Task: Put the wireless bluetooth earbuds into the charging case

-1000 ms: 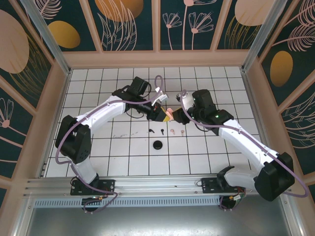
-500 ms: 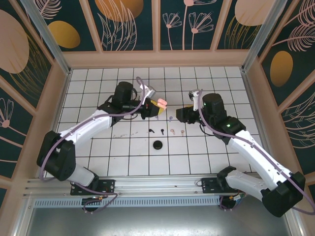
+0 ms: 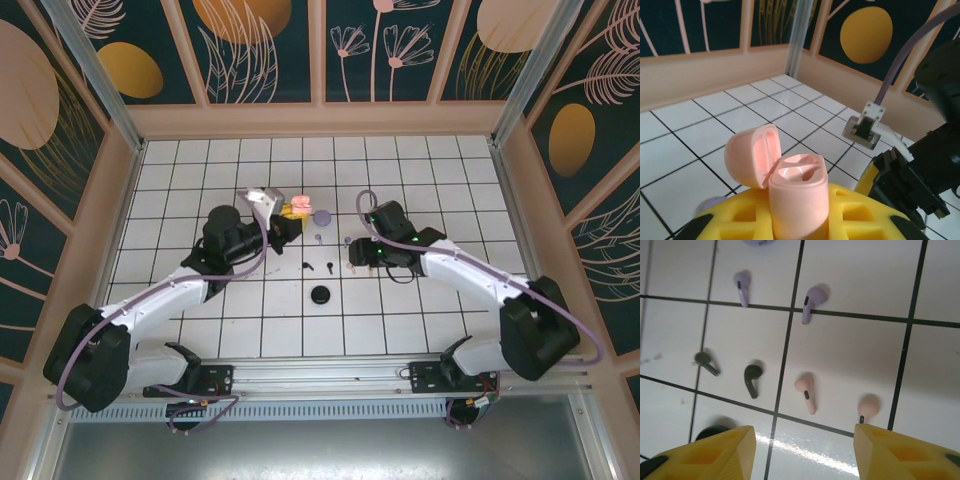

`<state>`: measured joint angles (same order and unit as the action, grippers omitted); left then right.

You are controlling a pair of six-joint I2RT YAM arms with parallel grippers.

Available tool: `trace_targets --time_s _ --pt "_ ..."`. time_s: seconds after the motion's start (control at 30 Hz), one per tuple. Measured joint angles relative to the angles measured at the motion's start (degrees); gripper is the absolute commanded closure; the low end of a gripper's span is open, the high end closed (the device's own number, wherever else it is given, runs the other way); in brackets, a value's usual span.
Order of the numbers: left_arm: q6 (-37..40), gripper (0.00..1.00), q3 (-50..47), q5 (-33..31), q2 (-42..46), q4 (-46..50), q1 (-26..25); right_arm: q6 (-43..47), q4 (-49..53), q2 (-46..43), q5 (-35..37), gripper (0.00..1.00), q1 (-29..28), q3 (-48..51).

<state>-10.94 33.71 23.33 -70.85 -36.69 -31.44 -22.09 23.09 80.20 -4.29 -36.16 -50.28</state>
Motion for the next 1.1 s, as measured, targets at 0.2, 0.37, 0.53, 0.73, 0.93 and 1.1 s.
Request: trace_targets --time_s 0.2,0.37,0.53,0.73,0.93,1.1 --pt "2.36 1.0 -8.31 -2.45 1.16 -14.56 0.0 0.07 1.18 8.31 2.82 0.51 -3.17 -3.41" --pt "4.09 1.0 -8.9 -2.82 1.22 -21.62 0.0 0.33 2.23 13.64 5.81 0.54 -5.01 -6.78" --pt "4.5 1.0 -9.4 -2.82 1.22 -25.73 0.0 0.7 3.19 17.31 7.98 0.57 -5.9 -9.25" --pt "4.72 1.0 -9.42 -2.82 1.22 -27.23 0.0 0.72 3.98 19.34 8.83 0.58 -6.05 -9.62" --pt "4.76 1.0 -9.42 -2.8 1.22 -27.43 0.0 0.76 4.22 21.24 8.81 0.61 -6.19 -10.23" --pt "4.76 1.0 -9.42 -2.8 1.22 -27.43 0.0 0.74 4.17 22.21 8.83 0.62 -6.21 -10.75"
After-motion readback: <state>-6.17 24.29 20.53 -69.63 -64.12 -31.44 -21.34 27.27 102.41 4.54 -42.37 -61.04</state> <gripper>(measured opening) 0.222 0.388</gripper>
